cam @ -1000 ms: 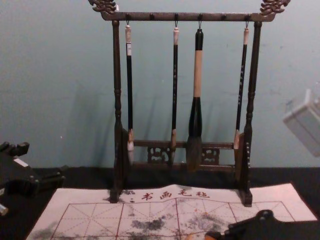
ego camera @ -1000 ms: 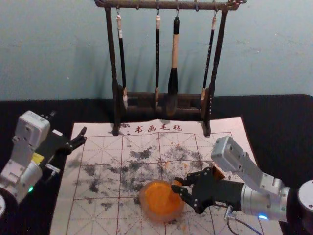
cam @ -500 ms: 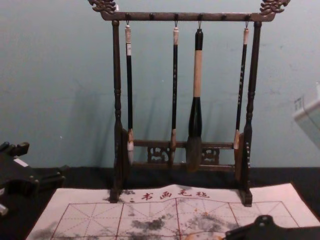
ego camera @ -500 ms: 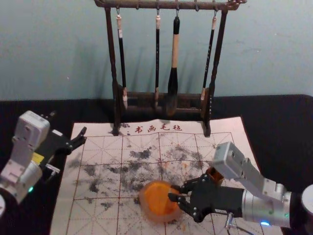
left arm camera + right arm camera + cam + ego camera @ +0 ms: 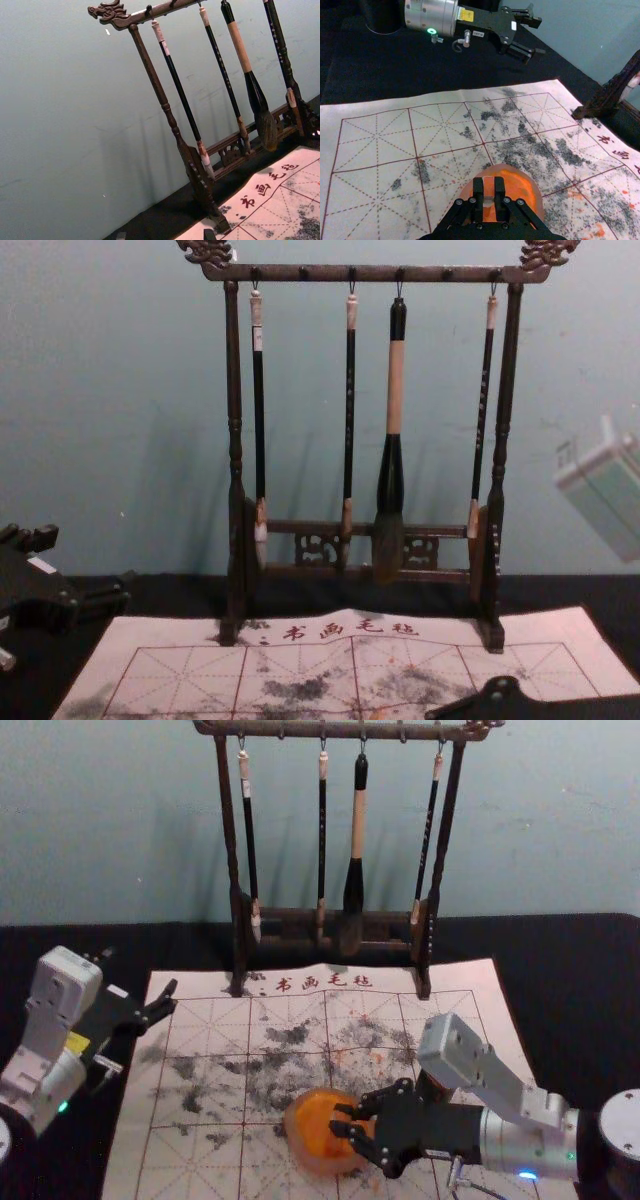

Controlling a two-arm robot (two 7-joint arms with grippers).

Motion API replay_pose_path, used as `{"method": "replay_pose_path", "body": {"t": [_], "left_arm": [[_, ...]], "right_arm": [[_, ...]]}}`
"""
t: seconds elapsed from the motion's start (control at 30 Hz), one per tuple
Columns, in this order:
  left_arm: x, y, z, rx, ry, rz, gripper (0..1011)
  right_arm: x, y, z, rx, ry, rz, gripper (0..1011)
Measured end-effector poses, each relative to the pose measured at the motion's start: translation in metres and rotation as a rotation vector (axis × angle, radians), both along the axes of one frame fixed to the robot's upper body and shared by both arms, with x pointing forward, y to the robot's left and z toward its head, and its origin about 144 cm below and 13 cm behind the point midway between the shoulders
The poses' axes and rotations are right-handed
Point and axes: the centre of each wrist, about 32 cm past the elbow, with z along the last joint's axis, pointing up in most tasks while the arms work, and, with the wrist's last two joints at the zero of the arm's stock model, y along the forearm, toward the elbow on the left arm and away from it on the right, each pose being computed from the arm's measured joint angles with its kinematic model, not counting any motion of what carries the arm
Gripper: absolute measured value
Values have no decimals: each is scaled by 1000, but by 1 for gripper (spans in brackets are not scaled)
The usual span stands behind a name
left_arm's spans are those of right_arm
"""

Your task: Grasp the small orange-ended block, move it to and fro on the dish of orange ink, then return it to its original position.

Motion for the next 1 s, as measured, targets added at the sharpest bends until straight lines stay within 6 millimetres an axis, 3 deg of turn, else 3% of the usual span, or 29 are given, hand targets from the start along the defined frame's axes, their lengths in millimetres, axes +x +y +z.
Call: {"method": "replay_pose_path", "body": {"t": [0.57,1.0], "left_arm": [[0,0,0,0,0,0,1001],[0,0,0,0,0,0,1001]], "right_arm": [[19,4,-2,-4,9,-59,87],[19,-5,2,-7,6,-89,87]]}}
